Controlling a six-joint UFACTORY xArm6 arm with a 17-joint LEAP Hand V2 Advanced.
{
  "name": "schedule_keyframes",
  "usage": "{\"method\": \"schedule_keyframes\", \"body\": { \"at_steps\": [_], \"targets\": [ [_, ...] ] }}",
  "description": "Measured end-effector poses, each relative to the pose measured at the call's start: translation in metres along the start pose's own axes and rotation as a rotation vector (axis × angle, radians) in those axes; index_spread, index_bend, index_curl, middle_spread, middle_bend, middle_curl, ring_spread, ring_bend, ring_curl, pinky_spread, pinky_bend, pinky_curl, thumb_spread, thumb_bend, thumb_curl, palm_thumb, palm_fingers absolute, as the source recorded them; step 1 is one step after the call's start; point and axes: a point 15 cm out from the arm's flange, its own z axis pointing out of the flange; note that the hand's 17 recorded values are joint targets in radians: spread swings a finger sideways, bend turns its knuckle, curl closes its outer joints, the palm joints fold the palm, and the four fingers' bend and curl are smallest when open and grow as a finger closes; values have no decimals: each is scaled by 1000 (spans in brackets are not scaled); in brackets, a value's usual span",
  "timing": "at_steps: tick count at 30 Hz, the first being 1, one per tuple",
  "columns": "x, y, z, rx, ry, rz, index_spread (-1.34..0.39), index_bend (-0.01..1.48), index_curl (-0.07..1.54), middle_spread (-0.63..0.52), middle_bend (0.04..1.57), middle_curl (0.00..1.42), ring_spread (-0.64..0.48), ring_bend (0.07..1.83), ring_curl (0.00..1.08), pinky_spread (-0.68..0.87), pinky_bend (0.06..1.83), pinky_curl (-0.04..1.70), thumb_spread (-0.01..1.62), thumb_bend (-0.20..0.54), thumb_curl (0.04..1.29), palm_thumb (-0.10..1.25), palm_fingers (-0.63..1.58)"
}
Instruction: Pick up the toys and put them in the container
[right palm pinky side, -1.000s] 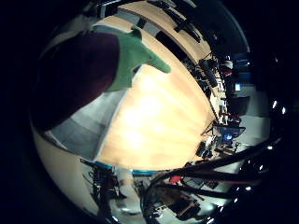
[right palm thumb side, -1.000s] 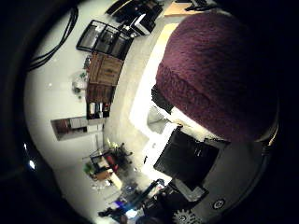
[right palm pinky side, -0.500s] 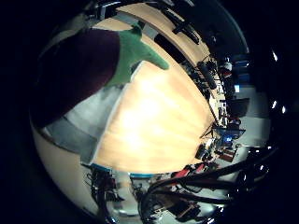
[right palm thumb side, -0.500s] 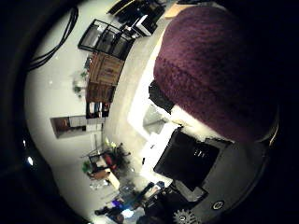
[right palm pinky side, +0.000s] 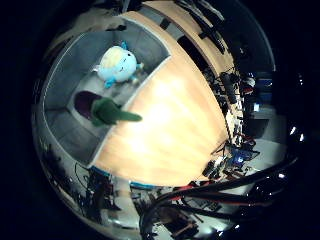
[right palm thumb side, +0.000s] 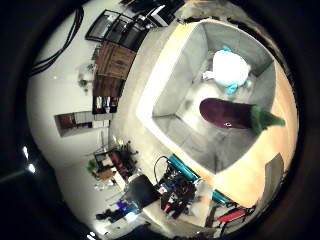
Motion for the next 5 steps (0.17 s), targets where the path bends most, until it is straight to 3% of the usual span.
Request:
{"method": "schedule_keyframes", "body": {
  "at_steps": [5],
  "targets": [
    [-1,0,-2,3,5,-3,-500,342,421,-223,408,395,-138,551,311,273,619,412,910,-30,235,68,44]
  ]
}}
